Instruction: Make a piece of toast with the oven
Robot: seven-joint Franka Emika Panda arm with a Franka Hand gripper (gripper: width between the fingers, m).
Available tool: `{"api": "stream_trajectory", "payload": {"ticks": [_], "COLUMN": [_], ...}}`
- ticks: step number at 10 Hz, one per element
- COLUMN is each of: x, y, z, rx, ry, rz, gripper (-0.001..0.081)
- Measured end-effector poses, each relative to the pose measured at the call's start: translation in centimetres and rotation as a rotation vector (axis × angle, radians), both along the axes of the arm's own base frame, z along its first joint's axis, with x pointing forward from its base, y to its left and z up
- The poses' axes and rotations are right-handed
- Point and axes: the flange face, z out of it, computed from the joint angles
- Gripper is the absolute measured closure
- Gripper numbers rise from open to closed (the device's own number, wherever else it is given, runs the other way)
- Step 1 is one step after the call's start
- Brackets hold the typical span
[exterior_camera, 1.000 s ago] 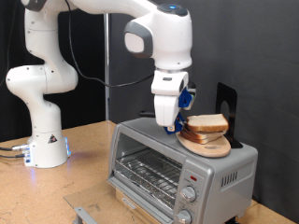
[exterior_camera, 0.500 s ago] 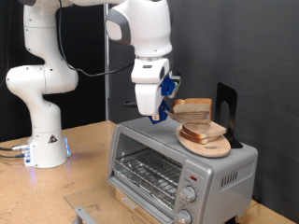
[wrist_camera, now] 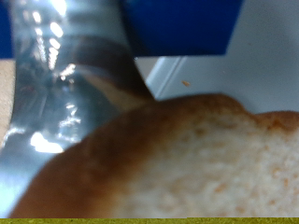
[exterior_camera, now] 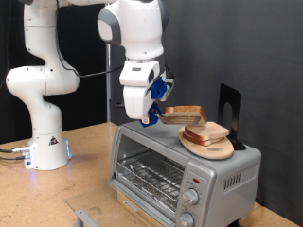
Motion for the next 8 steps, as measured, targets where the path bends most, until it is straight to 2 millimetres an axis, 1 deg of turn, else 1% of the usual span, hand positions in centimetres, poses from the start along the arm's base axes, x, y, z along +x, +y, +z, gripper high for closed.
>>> {"api": "stream_trajectory", "payload": {"ticks": [4,8], "x": [-0.5,-1.0], "y": [-0.5,-0.4], "z": [-1.4,-2.7], "rx": [-0.041,-0.056], "ry": [0.03,0.055], "rz": [-0.011,-0.014], "gripper": [0.0315,0.0315]}}
